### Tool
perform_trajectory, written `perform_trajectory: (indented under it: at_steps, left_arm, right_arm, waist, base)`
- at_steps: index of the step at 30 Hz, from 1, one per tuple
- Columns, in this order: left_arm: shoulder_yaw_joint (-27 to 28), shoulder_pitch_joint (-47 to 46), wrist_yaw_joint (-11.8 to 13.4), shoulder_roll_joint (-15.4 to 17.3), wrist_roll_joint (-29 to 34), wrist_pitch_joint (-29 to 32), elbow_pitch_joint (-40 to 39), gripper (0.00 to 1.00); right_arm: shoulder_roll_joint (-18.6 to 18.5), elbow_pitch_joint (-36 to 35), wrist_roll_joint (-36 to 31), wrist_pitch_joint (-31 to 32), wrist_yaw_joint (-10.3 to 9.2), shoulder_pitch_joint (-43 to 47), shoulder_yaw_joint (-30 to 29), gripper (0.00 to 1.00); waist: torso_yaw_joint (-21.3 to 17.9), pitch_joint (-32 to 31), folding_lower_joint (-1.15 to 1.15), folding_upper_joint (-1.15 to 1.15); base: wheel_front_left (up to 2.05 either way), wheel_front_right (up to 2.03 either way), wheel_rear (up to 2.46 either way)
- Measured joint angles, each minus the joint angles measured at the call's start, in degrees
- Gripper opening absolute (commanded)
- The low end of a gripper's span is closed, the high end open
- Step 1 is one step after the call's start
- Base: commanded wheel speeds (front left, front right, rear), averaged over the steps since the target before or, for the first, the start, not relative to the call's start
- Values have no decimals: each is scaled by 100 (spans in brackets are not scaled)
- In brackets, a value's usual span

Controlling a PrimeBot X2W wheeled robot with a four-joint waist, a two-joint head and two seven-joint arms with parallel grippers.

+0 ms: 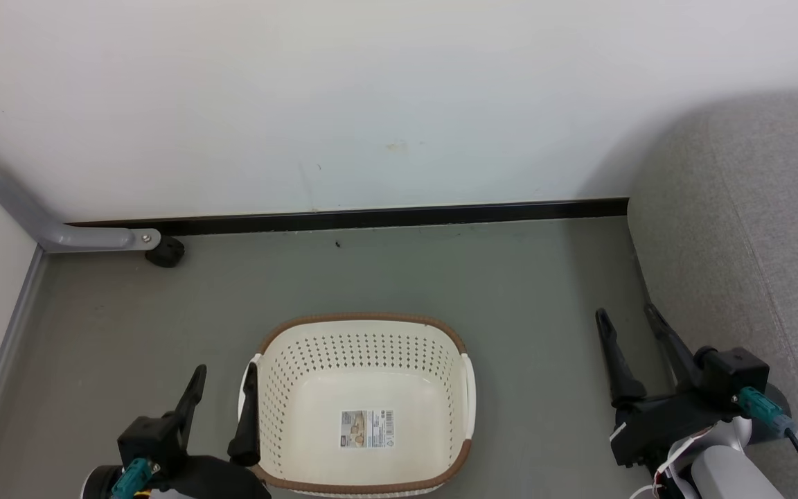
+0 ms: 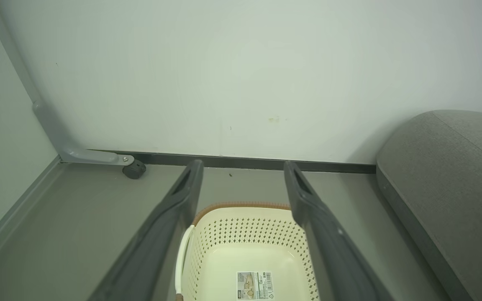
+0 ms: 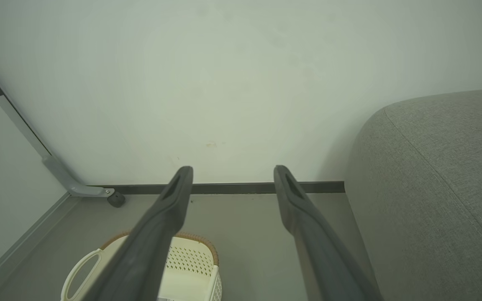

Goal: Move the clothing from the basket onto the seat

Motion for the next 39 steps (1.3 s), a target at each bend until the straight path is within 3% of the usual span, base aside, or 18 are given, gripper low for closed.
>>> perform_trajectory:
  at_steps: [24,39]
  left_arm:
    - [278,165,-9,-122,354,0,-226,100]
    - [380,168,-158,-200,530,0,-277,100]
  right_arm:
    - [38,-62,-11,0,-9,37,-143,100]
    - [54,-74,-45,0,-10,103,-196,100]
  waist:
    - [-57,-57,0,0]
    - [-56,-72,0,0]
  base:
    - [0,0,0]
    - [0,0,0]
